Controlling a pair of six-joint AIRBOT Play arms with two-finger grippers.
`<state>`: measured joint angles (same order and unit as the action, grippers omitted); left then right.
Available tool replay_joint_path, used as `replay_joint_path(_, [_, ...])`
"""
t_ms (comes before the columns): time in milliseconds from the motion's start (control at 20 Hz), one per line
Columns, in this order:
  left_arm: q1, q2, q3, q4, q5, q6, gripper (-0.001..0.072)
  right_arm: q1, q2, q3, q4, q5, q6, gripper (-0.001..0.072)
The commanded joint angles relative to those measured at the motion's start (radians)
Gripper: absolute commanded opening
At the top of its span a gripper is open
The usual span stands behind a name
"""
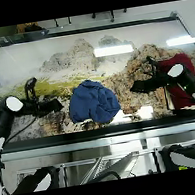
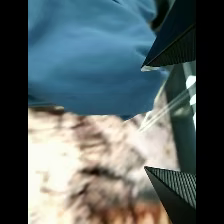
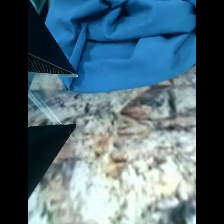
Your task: Fold the shirts.
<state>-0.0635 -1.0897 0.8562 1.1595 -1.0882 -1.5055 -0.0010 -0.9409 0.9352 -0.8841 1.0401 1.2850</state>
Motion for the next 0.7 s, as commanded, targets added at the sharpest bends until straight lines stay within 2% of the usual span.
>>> replay_joint_path(0, [0.027,0.037,-0.219,-0.232,0.122,0.125,0.0674,0.058,-0.13,0.003,0.061,-0.009,-0.09,0.0342])
replay_joint_path(150, [0.017,0.036,-0.315,-0.422,0.197,0.256,0.0675,0.135,-0.22,0.003,0.079,-0.068,-0.125,0.0342])
replay_joint_path(300, [-0.056,0.036,-0.359,-0.428,0.313,0.263,0.0674,0.197,-0.286,0.003,0.147,-0.12,-0.171,0.0342])
replay_joint_path(500, [-0.137,0.036,-0.364,-0.428,0.442,0.246,0.0674,0.222,-0.306,0.003,0.288,-0.12,-0.269,0.0342])
replay_joint_path(550, [-0.147,0.033,-0.364,-0.429,0.455,0.246,0.0614,0.222,-0.306,0.003,0.302,-0.12,-0.278,0.0341])
replay_joint_path(650, [-0.15,0.006,-0.364,-0.429,0.459,0.247,0.036,0.222,-0.306,0.003,0.303,-0.12,-0.28,0.0341])
